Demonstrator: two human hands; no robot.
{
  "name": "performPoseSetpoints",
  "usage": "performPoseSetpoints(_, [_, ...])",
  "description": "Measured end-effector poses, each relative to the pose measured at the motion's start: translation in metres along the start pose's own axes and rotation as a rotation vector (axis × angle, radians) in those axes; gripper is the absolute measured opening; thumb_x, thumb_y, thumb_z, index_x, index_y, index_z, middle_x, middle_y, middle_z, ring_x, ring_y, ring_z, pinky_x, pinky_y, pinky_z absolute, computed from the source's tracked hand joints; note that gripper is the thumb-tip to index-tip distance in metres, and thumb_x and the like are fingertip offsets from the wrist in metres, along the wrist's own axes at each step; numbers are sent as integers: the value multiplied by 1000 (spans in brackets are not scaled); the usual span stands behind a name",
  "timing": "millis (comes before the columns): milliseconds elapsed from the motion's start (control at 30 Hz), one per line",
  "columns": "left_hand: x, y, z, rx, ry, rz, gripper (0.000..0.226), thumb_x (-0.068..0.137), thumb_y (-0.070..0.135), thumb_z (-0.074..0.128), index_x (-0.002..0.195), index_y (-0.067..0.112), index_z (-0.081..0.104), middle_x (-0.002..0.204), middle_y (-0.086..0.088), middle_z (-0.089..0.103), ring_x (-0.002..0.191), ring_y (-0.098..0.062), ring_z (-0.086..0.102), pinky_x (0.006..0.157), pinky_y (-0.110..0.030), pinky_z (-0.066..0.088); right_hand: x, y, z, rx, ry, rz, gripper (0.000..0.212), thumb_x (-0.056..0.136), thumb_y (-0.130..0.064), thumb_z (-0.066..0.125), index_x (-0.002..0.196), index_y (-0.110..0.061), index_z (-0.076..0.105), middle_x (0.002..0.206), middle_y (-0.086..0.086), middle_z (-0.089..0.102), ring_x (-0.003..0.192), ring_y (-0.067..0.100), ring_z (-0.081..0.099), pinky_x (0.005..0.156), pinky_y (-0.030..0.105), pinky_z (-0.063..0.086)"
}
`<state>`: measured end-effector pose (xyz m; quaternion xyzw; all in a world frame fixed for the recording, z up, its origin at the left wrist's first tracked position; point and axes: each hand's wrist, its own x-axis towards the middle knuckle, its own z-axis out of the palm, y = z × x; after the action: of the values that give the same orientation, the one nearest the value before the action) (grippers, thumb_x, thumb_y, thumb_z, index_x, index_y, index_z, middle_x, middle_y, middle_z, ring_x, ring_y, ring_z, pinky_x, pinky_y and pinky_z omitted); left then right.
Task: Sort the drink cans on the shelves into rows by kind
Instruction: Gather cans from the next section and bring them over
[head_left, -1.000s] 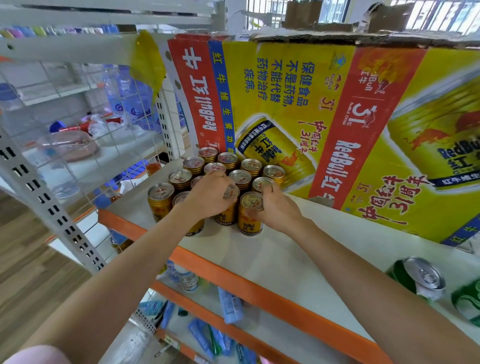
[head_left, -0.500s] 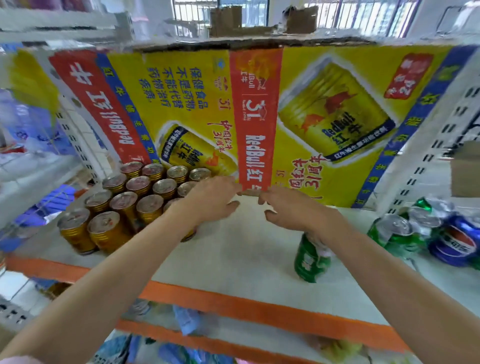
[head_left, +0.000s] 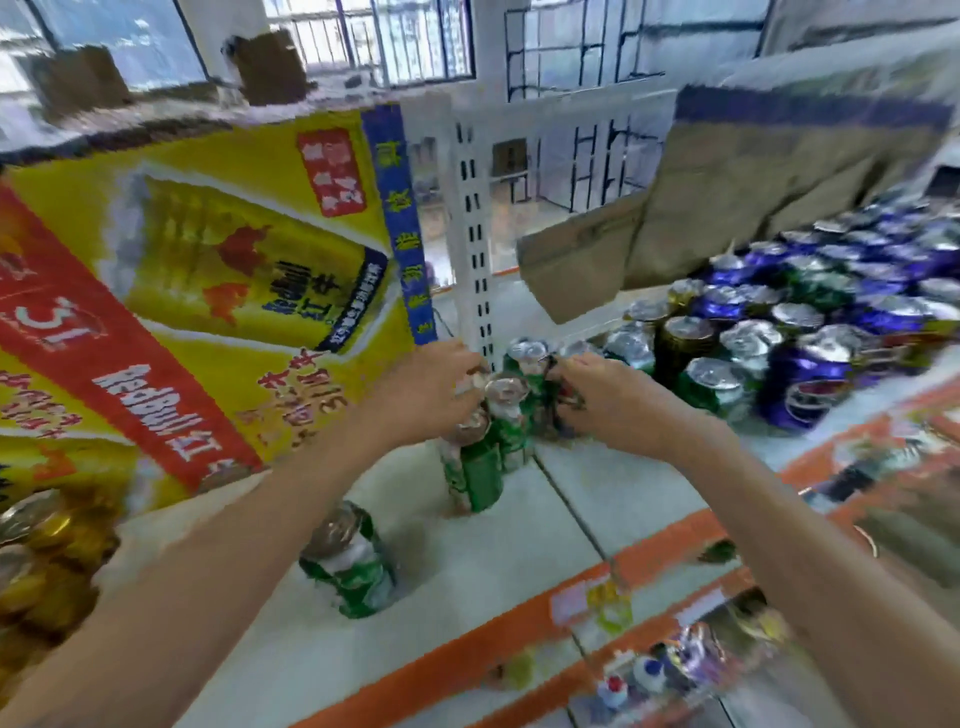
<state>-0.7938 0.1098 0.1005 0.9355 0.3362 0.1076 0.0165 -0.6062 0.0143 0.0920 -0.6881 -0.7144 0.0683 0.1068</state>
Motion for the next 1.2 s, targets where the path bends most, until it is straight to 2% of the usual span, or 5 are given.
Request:
performPoseSetpoints(233, [89, 72, 27, -136, -50, 148, 24, 92, 26, 55, 112, 14, 60, 104, -3, 57, 90, -15, 51, 71, -23, 30, -33, 98, -22, 36, 53, 204, 42, 93, -23, 52, 133, -14, 44, 127, 6, 46, 116, 26, 50, 91, 34, 41])
performPoseSetpoints(367, [132, 100, 48, -179, -66, 141, 24, 89, 27, 59, 110, 15, 62, 102, -2, 59, 93, -16, 54, 80, -28, 42, -37, 144, -30, 41, 73, 231, 40, 94, -25, 50, 131, -12, 47, 129, 3, 47, 117, 22, 47, 91, 30, 39])
performPoseSetpoints(733, [219, 112, 82, -93, -269, -141, 46, 88, 42, 55, 123, 11, 53, 122, -11, 53, 109, -26, 53, 87, -36, 46, 26, 215, -37, 24, 27, 273, 45, 90, -28, 54, 132, -12, 47, 129, 12, 48, 123, 31, 43, 95, 44, 44])
performPoseSetpoints(900, [240, 113, 96, -106, -317, -190, 25, 85, 42, 57, 84, 18, 52, 105, -9, 64, 89, -25, 58, 65, -28, 38, 63, 224, -27, -37, -99, 350, 48, 91, -39, 47, 131, -12, 46, 134, 10, 43, 123, 33, 44, 96, 46, 42])
performPoseSetpoints(1200, [250, 120, 100, -42, -347, -257, 39, 81, 28, 64, 115, 10, 53, 117, -15, 59, 105, -32, 57, 74, -31, 42, 89, 226, -19, -192, -197, 341, 59, 78, -42, 65, 126, -14, 46, 132, 5, 50, 120, 30, 51, 95, 45, 37])
